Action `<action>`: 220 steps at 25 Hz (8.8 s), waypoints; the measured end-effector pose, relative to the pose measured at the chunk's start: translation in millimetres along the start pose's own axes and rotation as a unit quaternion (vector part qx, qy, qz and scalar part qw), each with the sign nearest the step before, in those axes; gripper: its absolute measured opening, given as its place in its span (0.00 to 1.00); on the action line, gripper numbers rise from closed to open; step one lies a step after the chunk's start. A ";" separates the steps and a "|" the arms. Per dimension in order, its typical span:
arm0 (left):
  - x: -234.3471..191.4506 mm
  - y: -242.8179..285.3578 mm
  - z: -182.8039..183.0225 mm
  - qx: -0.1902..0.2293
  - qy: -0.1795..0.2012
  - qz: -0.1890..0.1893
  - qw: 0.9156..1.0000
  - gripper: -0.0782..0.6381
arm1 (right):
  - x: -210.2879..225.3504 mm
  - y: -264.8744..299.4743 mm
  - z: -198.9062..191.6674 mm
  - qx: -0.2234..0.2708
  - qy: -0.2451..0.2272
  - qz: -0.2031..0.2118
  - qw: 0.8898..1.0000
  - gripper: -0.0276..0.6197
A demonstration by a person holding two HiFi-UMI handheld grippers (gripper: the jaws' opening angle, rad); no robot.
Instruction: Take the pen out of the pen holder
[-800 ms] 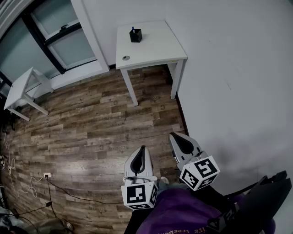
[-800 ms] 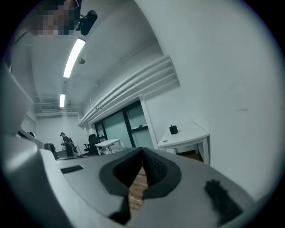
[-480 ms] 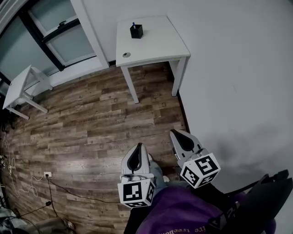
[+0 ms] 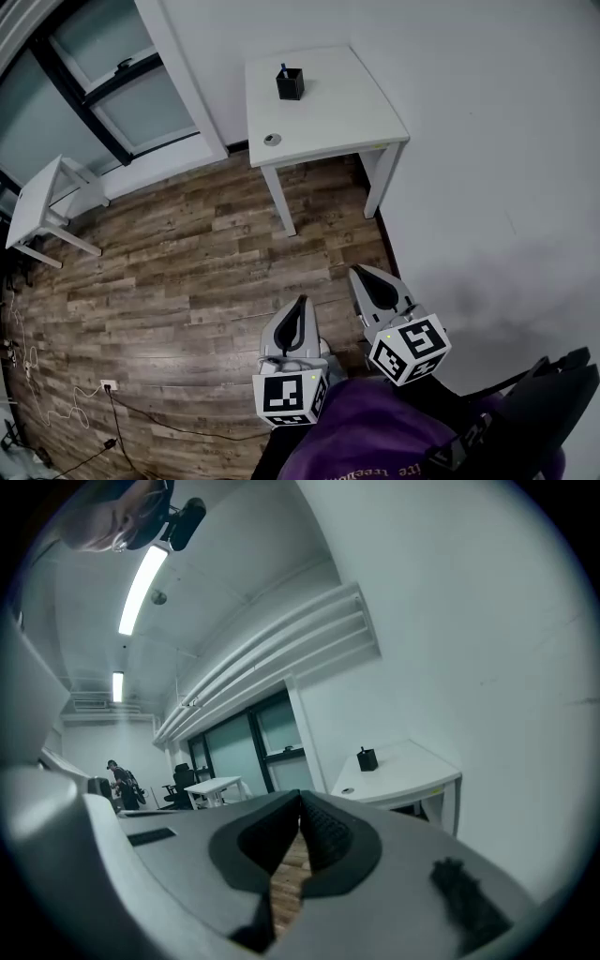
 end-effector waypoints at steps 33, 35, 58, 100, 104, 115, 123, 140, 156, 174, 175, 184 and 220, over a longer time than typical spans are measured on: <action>-96.7 256.0 58.5 -0.020 -0.026 0.019 0.999 0.12 | 166.0 230.2 69.2 -0.016 0.009 -0.006 1.000 0.06; -95.0 277.6 64.6 -0.019 -0.024 0.019 0.999 0.12 | 184.3 241.5 77.7 -0.013 0.009 -0.007 1.000 0.06; -127.7 500.1 123.5 0.026 -0.041 0.012 0.999 0.12 | 347.7 355.7 134.0 0.011 0.020 -0.062 0.998 0.06; -214.0 858.6 91.3 -0.139 -0.016 -0.083 0.987 0.28 | 474.1 539.1 148.5 -0.030 0.042 -0.109 0.993 0.06; -218.7 872.3 89.0 -0.154 -0.002 -0.091 0.984 0.29 | 477.7 540.7 143.7 -0.031 0.050 -0.115 0.992 0.06; -210.4 898.5 85.2 -0.192 0.037 -0.133 0.972 0.29 | 481.8 540.2 138.1 -0.033 0.057 -0.119 0.991 0.06; -204.1 904.6 83.1 -0.199 0.065 -0.150 0.966 0.29 | 483.6 537.0 137.7 -0.033 0.059 -0.125 0.990 0.06; -209.9 897.3 82.8 -0.194 0.046 -0.137 0.970 0.21 | 480.9 535.9 138.9 -0.030 0.054 -0.117 0.991 0.06; -217.7 886.0 94.4 -0.180 0.013 -0.124 0.976 0.21 | 475.5 536.8 142.1 -0.029 0.048 -0.106 0.993 0.06; -230.5 871.0 124.4 -0.135 -0.052 -0.103 0.984 0.21 | 475.4 535.4 146.2 -0.030 0.036 -0.103 0.994 0.06; -229.9 870.0 126.1 -0.133 -0.054 -0.103 0.984 0.21 | 475.3 534.9 146.5 -0.030 0.035 -0.103 0.994 0.06; -232.7 859.6 148.1 -0.104 -0.072 -0.106 0.986 0.21 | 471.6 534.6 146.6 -0.030 0.031 -0.101 0.994 0.06; -237.9 806.6 206.7 -0.011 -0.151 -0.137 0.979 0.21 | 465.0 538.8 144.0 -0.037 0.022 -0.090 0.995 0.06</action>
Point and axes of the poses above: the fingertips, and each gripper's own axes: y forward along the fingers, x to its right, z out of its top, the point moved 3 cm from there along -y, backward along the fingers, and after that the axes turned 10 degrees about z, right-handed, at the moved point
